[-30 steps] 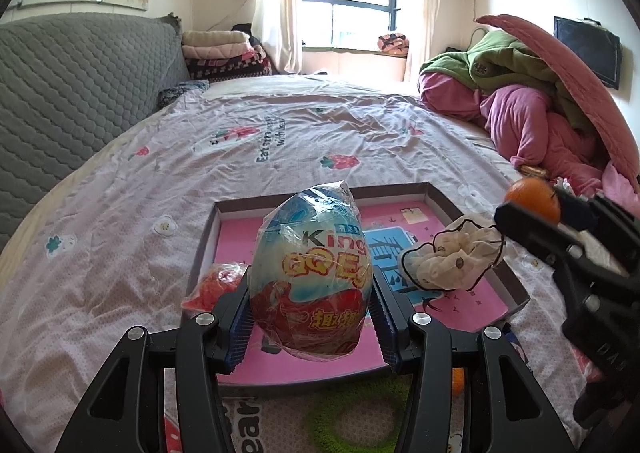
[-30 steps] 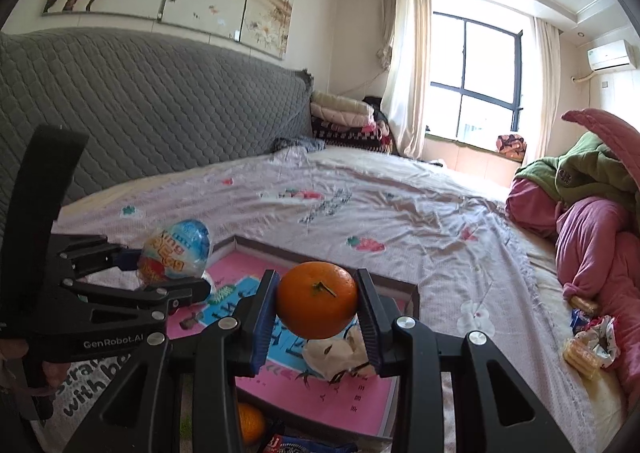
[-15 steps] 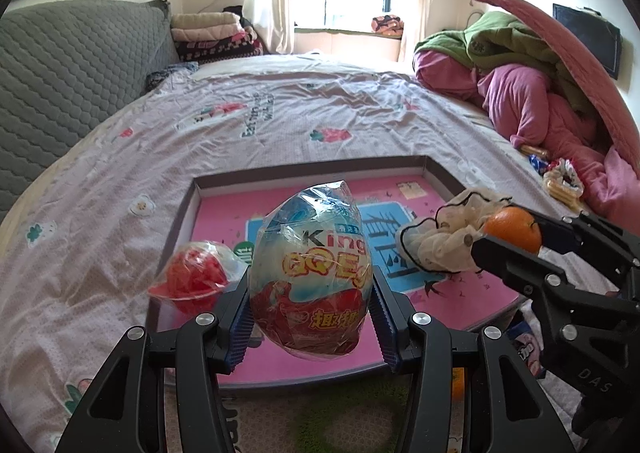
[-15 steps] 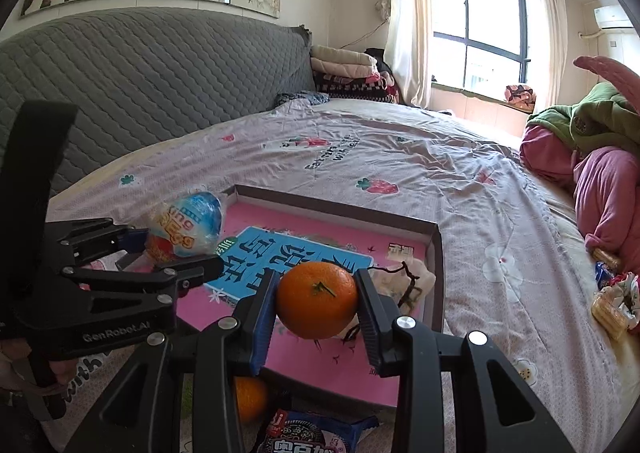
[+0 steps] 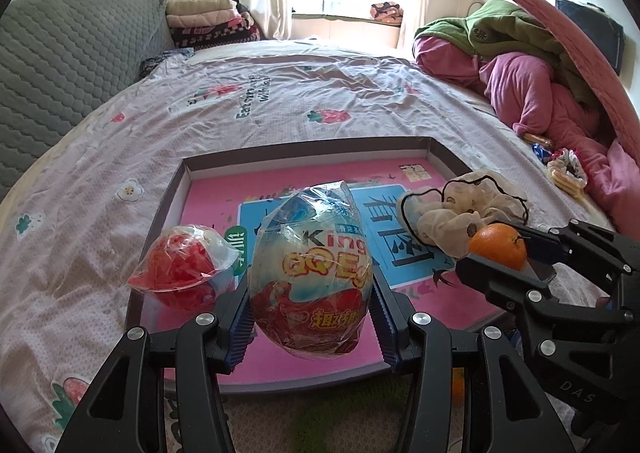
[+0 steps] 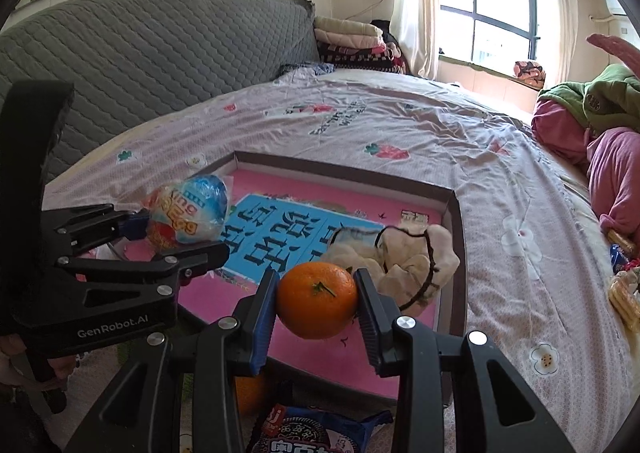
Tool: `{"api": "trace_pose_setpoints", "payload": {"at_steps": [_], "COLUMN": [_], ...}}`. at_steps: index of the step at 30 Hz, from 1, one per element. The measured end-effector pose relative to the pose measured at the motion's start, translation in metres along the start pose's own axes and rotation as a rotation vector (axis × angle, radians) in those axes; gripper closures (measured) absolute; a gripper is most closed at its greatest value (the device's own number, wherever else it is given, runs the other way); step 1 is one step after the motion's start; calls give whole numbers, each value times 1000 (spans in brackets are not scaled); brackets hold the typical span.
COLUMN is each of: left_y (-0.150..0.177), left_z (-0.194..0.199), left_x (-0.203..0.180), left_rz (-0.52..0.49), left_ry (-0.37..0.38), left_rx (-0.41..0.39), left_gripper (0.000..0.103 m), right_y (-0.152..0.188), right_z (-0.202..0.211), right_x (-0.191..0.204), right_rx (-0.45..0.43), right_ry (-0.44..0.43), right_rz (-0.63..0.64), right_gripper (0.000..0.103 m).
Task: Organize objects
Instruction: 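Lower Kinder egg with left tool while right tool lowers orange, both opening inside box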
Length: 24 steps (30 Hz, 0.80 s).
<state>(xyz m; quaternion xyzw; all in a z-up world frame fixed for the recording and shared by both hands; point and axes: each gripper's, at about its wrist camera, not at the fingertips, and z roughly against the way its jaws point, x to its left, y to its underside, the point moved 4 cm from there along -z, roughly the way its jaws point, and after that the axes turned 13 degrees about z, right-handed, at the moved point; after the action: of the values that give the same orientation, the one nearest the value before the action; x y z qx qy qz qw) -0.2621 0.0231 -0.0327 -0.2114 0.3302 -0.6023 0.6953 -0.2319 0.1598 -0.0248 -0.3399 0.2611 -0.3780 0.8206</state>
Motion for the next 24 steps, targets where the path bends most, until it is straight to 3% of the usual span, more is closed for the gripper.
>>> {"api": "trace_pose_setpoints", "payload": {"at_steps": [24], "left_y": [4], "left_z": [-23], "left_x": [-10], "left_rz": [3], "left_ry": [34], "left_rx": [63], "left_gripper": [50], "right_y": [15], "right_z": [-20], "right_x": [-10], "right_rx": [97], "right_ry": [-10], "right_rz": [-43], "right_gripper": [65]}}
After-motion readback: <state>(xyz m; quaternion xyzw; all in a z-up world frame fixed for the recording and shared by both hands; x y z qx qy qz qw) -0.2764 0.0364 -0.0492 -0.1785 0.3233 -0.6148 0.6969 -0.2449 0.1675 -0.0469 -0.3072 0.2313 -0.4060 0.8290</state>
